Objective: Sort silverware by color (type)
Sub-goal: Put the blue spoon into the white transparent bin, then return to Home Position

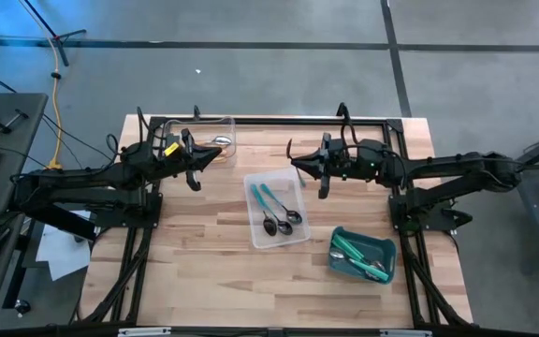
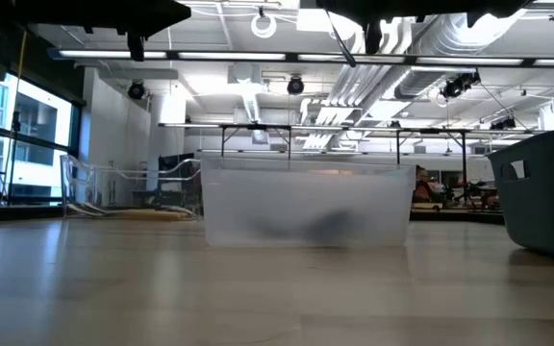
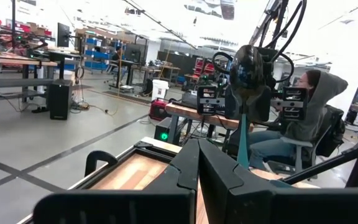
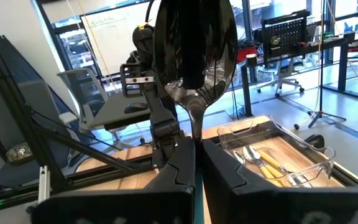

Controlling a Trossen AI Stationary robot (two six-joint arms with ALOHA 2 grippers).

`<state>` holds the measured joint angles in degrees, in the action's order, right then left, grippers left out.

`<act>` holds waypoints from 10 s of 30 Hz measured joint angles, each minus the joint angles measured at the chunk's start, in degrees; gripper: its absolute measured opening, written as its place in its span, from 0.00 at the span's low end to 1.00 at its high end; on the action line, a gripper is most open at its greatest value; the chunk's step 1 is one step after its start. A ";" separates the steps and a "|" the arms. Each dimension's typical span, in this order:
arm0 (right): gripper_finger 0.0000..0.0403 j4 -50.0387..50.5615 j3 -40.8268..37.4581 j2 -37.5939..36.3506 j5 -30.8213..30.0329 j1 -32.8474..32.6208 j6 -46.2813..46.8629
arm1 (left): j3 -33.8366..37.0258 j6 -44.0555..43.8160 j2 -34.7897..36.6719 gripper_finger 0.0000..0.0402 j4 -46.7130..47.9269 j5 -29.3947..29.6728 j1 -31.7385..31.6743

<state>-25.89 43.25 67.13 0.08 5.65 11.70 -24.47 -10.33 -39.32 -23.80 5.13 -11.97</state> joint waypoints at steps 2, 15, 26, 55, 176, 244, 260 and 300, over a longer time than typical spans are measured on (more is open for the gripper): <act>0.00 0.00 -0.01 0.00 0.00 0.00 0.02 | 0.00 0.00 -0.01 0.00 -0.01 0.00 0.00; 0.00 0.02 -0.01 0.00 0.07 -0.04 0.02 | 0.00 -0.08 -0.01 0.00 -0.01 0.00 0.00; 0.00 2.32 -0.03 0.00 0.22 -0.04 0.33 | 0.00 -0.04 -0.01 0.00 -0.01 0.00 -0.01; 0.00 3.76 -0.05 0.02 2.13 -0.07 0.26 | 0.00 -0.03 -0.03 0.00 0.47 0.00 0.00; 0.12 41.76 27.11 45.42 1.46 -1.40 37.79 | 0.02 0.00 -0.06 0.00 3.01 0.68 -0.01; 0.30 45.25 27.14 11.26 -4.05 -1.42 5.77 | 0.00 -1.51 -0.04 0.00 2.99 0.63 -0.02; 0.30 55.77 27.11 10.47 -3.00 -3.14 -0.09 | 0.00 -1.77 -0.04 0.00 3.01 0.63 -0.01; 0.30 15.86 -7.29 -11.98 7.46 -0.37 2.21 | 0.00 -2.57 -0.03 0.00 3.02 0.62 -0.01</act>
<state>-10.03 35.97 55.16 7.54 5.28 13.91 -24.47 -12.90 -39.35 -20.78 5.75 -11.98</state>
